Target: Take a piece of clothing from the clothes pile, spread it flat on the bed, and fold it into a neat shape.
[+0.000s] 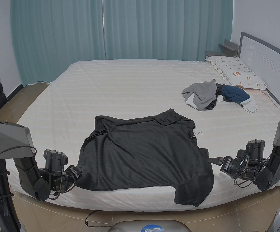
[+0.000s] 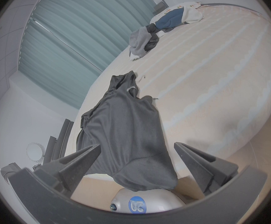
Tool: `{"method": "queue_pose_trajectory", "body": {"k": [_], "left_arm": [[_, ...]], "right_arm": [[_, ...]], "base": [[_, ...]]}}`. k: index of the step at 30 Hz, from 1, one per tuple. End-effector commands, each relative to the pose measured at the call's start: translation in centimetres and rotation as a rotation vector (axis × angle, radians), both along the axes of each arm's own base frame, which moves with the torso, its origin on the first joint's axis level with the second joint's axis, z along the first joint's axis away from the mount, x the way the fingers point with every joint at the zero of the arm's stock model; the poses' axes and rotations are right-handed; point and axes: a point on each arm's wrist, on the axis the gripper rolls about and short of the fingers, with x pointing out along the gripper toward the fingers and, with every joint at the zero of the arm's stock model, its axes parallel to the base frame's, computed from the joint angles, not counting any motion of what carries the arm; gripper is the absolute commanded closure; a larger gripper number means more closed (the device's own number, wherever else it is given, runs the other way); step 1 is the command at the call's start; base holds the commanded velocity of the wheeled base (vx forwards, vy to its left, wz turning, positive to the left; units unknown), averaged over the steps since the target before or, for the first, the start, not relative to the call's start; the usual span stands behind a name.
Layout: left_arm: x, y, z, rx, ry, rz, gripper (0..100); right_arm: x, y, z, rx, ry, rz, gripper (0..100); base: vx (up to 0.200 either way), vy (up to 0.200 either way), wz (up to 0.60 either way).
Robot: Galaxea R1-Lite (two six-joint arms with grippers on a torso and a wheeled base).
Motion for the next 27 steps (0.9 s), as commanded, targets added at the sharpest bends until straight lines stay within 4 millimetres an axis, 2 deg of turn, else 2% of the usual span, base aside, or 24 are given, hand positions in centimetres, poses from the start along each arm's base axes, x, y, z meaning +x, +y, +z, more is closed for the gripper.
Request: {"method": "queue_pose_trajectory", "body": {"k": [1,8,9,21,27], "left_arm": [[-0.5,0.1,-2.3,0.037,0.053,-0.011,0],[-0.4,0.0,-2.1,0.024,0.030,-0.017,0],[-0.4,0.0,-2.1,0.026,0.031,-0.019,100],[-0.8,0.1,-2.2,0.036,0.044,-0.021,100],[-1.0,0.5,-0.6,0.027,0.005,-0.006,100]], "right_arm": [[0.0,0.2,-1.1,-0.004,0.034,0.007,0],[-0.1,0.1,-1.1,-0.004,0.034,0.005,0],[0.0,0.1,-1.2,-0.005,0.035,0.005,0],[0.1,0.0,-2.2,-0.003,0.065,0.020,0],[0.9,0.4,-3.8,-0.025,0.085,0.042,0]], "base": [[0.000,0.000,0.00],[0.000,0.000,0.00],[0.000,0.000,0.00],[0.000,0.000,0.00],[0.000,0.000,0.00]]}}
